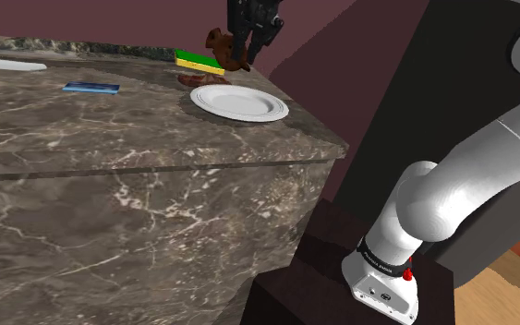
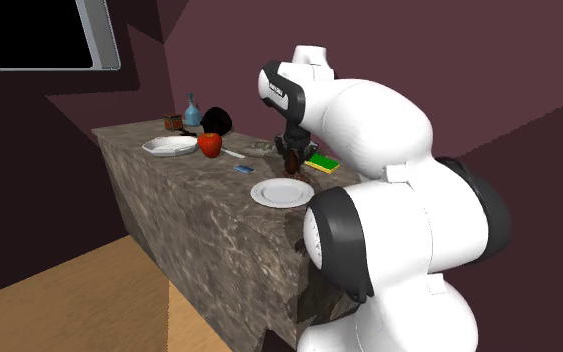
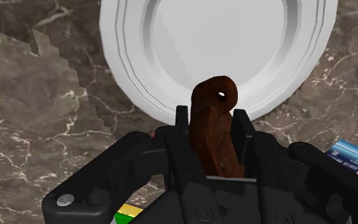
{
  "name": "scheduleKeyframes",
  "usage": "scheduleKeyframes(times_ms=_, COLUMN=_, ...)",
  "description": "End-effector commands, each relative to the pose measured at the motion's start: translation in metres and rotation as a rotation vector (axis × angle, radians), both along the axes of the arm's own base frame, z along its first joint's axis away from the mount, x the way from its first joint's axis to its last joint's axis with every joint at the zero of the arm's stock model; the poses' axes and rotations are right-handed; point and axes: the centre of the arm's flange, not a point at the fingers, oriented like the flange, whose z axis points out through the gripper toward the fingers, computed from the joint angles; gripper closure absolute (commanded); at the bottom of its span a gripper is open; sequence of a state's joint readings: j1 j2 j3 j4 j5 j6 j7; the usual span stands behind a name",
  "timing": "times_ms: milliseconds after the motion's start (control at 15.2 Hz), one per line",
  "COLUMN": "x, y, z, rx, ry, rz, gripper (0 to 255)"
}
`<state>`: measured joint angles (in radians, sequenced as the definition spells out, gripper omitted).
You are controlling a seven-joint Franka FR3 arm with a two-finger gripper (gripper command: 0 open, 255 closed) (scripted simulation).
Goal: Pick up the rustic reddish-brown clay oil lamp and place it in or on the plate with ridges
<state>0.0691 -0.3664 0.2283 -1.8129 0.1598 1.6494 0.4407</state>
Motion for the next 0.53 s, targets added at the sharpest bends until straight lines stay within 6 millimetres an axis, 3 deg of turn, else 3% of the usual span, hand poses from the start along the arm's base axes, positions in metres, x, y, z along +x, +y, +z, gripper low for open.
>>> scheduleKeyframes(times_ms=0, x=0.0, y=0.0, z=0.009, rx=0.0, ry=0.0, rz=0.0, gripper=255)
scheduleKeyframes(times_ms=132, x=0.0, y=0.0, z=0.019, rx=0.0, ry=0.0, rz=0.0, gripper=255)
scheduleKeyframes(times_ms=462, x=-0.056, y=0.033, z=0.021, rx=0.0, ry=0.0, rz=0.0, gripper=255)
